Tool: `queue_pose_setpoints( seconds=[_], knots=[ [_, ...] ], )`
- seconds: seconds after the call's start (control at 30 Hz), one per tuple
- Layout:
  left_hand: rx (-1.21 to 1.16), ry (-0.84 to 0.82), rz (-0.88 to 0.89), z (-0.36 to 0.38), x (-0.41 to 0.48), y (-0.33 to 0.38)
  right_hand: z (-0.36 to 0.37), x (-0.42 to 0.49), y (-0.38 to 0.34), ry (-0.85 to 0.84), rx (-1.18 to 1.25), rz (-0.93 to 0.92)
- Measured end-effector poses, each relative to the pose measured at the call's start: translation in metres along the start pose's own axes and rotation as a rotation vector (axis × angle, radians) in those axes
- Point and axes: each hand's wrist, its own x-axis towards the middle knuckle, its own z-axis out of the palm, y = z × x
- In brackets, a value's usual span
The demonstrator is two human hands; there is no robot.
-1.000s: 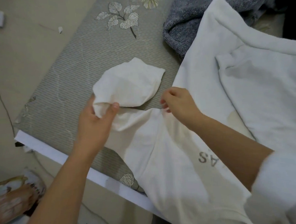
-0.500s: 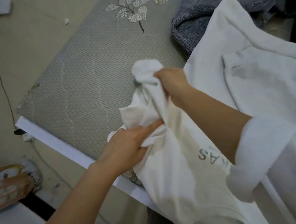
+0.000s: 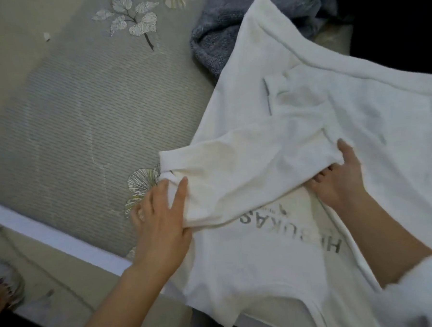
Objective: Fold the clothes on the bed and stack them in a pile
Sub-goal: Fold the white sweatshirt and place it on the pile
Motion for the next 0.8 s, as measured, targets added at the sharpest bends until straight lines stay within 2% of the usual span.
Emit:
queue_pose_setpoints(
  seconds=[0.1, 0.17, 0.27, 0.37, 0.43, 0.53, 0.6, 0.7, 0.8],
  knots=[
    [-0.027, -0.018, -0.053, 0.004, 0.002, -0.009, 0.016, 0.016, 0.002, 0.143, -0.178, -0.090],
    [-0.150, 0.001, -0.052, 0.001, 0.004, -0.009, 0.028, 0.018, -0.010, 0.201, -0.273, -0.272],
    [-0.233, 0.057, 0.000, -0.001, 0.004, -0.005, 0.032, 0.003, -0.045, 0.189, -0.206, -0.602],
    [-0.188, 0.067, 0.089, 0.003, -0.003, 0.004, 0.000, -0.003, -0.083, 0.327, -0.132, -0.817],
    [-0.156, 0.008, 0.125, 0.009, -0.009, 0.011, -0.032, 0.007, -0.088, 0.426, -0.143, -0.773],
    [-0.076, -0.047, 0.141, 0.021, -0.017, 0.018, -0.078, 0.031, -0.071, 0.451, -0.340, -0.382],
    [-0.073, -0.071, 0.112, 0.020, -0.017, 0.020, -0.093, 0.041, -0.064, 0.406, -0.419, -0.259],
    [-0.117, 0.075, 0.152, 0.009, -0.013, 0.019, -0.092, 0.041, -0.069, 0.392, -0.406, -0.389],
    [-0.123, 0.277, 0.324, -0.001, -0.011, 0.016, -0.090, 0.030, -0.075, 0.456, -0.289, -0.531]
  ],
)
